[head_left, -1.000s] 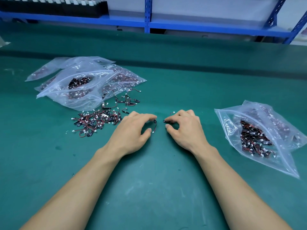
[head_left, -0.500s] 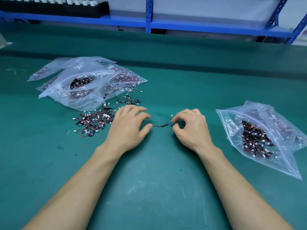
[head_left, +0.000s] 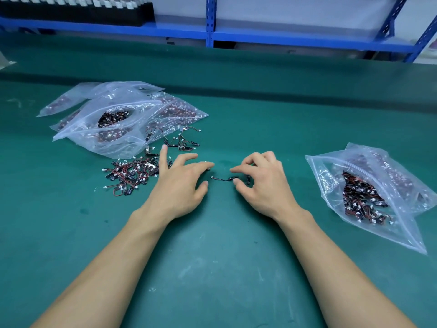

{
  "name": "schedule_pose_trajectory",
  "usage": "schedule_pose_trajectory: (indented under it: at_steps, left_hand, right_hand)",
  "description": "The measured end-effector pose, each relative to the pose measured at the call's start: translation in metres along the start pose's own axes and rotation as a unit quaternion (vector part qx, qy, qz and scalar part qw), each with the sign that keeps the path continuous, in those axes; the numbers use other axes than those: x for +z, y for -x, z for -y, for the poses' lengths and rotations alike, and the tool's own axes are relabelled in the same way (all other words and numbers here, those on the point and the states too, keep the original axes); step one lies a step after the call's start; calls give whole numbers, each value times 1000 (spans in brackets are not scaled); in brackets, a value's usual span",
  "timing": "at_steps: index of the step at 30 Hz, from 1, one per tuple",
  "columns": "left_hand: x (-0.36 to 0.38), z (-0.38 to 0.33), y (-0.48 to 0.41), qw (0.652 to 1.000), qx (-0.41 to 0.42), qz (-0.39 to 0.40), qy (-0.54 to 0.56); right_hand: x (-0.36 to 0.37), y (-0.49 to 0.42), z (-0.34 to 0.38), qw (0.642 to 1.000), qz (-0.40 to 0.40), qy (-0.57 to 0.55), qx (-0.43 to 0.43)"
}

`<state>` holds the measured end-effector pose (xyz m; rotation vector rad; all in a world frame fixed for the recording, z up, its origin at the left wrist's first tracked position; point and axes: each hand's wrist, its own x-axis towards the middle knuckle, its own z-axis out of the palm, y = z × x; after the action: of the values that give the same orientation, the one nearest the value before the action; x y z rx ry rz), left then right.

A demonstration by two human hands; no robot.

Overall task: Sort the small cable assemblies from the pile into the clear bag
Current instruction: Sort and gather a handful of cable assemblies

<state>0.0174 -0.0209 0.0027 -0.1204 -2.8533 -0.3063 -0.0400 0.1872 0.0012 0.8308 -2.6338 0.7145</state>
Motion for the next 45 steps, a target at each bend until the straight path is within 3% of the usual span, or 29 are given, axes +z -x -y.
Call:
schedule_pose_trajectory:
  at_steps: [5,13,18,22,26,36,45]
  left_hand:
    - [-3,-1,2,996,48,2,71]
    - [-5,4,2,988,57,-2,140]
    - [-12,21,1,992,-1,-101,69]
    - [-13,37,0,996,-70,-60,-10]
    - [-11,47,-2,994,-103,-32,-21]
    - [-16,50,-5,984,-114,-139,14]
    - [-17,34,-9,969,-52,-228,76]
  right_hand:
    - [5,-2,10,997,37,48,-37]
    - [9,-3,10,996,16,83,19]
    - [9,-2,6,998,-42,23,42]
    - [8,-1,2,996,-71,-1,53]
    - [7,-1,0,996,-63,-14,61]
    - [7,-1,-3,994,-69,-47,73]
    - [6,-1,-4,993,-68,-55,85]
